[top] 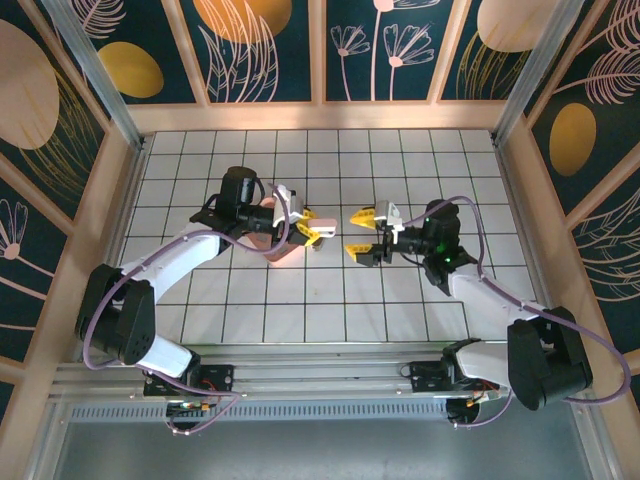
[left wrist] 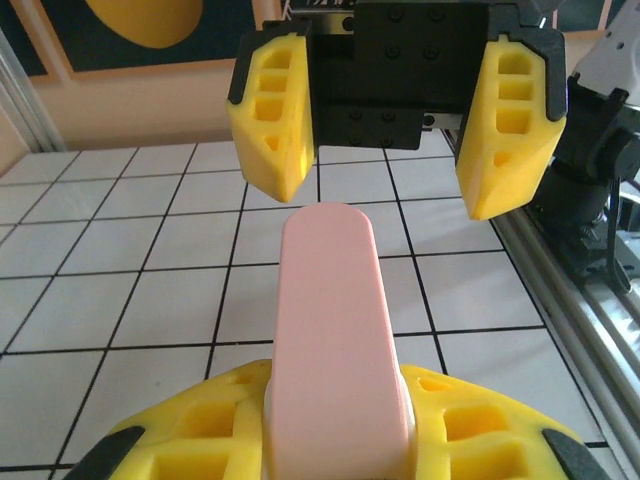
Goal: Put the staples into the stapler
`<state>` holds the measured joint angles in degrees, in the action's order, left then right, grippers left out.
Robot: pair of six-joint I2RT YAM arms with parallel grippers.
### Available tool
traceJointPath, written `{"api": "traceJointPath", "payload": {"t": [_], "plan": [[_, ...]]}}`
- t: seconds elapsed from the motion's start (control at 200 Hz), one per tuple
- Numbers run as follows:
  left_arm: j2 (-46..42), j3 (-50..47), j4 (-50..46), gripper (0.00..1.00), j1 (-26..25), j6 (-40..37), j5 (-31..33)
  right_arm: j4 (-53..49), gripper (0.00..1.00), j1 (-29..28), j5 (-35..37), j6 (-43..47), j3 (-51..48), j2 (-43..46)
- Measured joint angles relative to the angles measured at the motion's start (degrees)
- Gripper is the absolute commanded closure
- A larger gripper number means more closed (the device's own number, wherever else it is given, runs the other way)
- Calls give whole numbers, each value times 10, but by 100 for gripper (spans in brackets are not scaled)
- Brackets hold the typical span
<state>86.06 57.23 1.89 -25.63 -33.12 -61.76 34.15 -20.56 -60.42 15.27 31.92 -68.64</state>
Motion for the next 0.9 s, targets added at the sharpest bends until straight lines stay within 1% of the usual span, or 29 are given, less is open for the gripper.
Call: {"api": "traceJointPath", "payload": {"t": [0.275, 0.455, 0.696, 0.761, 0.901], "plan": [[-10, 0, -8, 100, 0, -67, -29, 40, 35, -2, -21, -39, -5, -13], [-10, 0, -16, 100, 0, -92, -45, 64, 36, -14, -25, -53, -5, -40], [-6, 6, -24, 100, 0, -100, -64, 126, 40, -37, -24, -82, -1, -95], [-4, 8, -24, 100, 0, -100, -69, 143, 43, -43, -22, -84, 4, -108], [-1, 10, -26, 100, 0, -98, -74, 169, 45, -56, -12, -80, 18, -127]]}}
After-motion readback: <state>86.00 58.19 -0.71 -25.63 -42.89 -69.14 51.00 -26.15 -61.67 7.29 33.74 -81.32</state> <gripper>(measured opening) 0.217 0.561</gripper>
